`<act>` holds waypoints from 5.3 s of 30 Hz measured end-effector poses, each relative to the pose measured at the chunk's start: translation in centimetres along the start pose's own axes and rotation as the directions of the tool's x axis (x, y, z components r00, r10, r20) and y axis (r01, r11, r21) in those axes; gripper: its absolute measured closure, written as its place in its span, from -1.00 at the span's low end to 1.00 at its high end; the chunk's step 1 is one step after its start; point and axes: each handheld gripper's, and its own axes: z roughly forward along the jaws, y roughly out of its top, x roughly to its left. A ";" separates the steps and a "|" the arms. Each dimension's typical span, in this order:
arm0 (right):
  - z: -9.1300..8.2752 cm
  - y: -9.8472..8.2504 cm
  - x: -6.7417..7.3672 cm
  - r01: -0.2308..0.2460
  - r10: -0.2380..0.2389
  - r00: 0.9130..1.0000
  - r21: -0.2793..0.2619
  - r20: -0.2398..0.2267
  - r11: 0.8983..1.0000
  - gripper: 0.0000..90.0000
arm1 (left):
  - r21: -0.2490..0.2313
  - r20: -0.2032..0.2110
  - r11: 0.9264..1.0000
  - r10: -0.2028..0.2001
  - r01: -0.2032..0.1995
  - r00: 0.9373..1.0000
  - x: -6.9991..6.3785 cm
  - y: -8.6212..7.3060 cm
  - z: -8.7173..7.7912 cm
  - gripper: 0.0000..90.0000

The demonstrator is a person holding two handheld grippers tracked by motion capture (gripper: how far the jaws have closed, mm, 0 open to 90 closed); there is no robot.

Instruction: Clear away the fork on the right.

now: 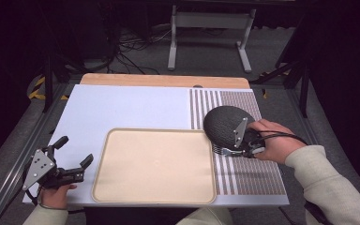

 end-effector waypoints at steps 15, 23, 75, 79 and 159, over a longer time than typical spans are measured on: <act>-1.1 1.7 -0.2 -0.150 0.151 0.988 -0.125 -0.002 0.981 0.73 | 0.001 -0.004 1.000 0.002 -0.002 1.000 0.0 0.0 -0.1 -0.98; -1.0 3.2 0.2 -0.299 0.290 0.954 -0.186 -0.077 0.936 0.73 | 0.000 -0.002 1.000 0.002 -0.002 1.000 0.1 0.0 -0.2 -0.98; 0.8 11.1 0.7 -0.833 0.778 0.545 -0.090 -0.314 0.547 0.72 | -0.008 -0.002 1.000 0.003 -0.003 1.000 0.1 0.1 -0.2 -0.98; 1.4 11.5 0.7 -0.846 0.794 0.523 -0.073 -0.311 0.528 0.72 | -0.009 -0.002 1.000 0.003 -0.003 1.000 0.2 0.1 -0.2 -0.98; 5.4 12.8 0.0 -0.598 0.535 0.801 -0.366 -0.268 0.713 -0.51 | -0.012 0.001 1.000 0.005 -0.005 1.000 0.1 0.2 -0.2 -0.98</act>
